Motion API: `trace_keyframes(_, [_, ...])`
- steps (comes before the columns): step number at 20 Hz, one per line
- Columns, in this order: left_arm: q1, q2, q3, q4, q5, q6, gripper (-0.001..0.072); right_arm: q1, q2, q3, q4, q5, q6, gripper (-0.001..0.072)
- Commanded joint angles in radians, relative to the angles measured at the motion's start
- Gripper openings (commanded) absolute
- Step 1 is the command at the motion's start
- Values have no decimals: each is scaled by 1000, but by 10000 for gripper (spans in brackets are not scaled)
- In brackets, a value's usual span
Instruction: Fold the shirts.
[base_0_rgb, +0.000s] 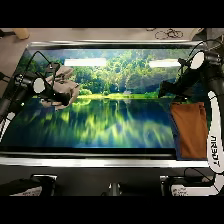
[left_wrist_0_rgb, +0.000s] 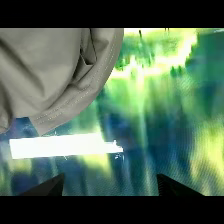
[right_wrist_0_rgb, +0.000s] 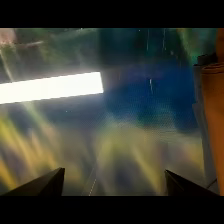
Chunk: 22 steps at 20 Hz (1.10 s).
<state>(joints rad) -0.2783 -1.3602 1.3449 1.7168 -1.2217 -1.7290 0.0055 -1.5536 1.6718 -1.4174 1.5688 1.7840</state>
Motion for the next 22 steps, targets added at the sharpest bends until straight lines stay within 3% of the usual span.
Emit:
trace_keyframes(1, [0,0,0,0,5,-1,720,0,-1,1,0,0,0,673])
trace_keyframes(3, [0,-8,-1,-2,75,-11,720,0,-1,1,0,0,1,673])
trace_keyframes(6, [0,-26,0,-13,249,-94,720,0,-1,1,0,-61,0,673])
trace_keyframes(10, [6,-42,1,22,409,-104,717,0,-1,0,0,-162,-30,673])
trace_keyframes(11, [27,-71,21,54,422,-104,606,0,-1,0,0,-175,-30,674])
trace_keyframes(12, [68,-121,69,65,358,-103,583,0,-2,0,0,-182,-30,673])
trace_keyframes(14, [198,-251,204,64,128,-101,678,0,-2,0,0,-182,-31,673])
trace_keyframes(16, [347,-341,293,0,-25,-108,685,0,-2,0,0,-181,-49,672])
trace_keyframes(19, [511,-370,277,-195,-26,-108,685,0,-2,0,1,-182,-58,672])
trace_keyframes(22, [552,-394,245,-288,35,-70,681,0,-2,0,1,-181,-58,672])
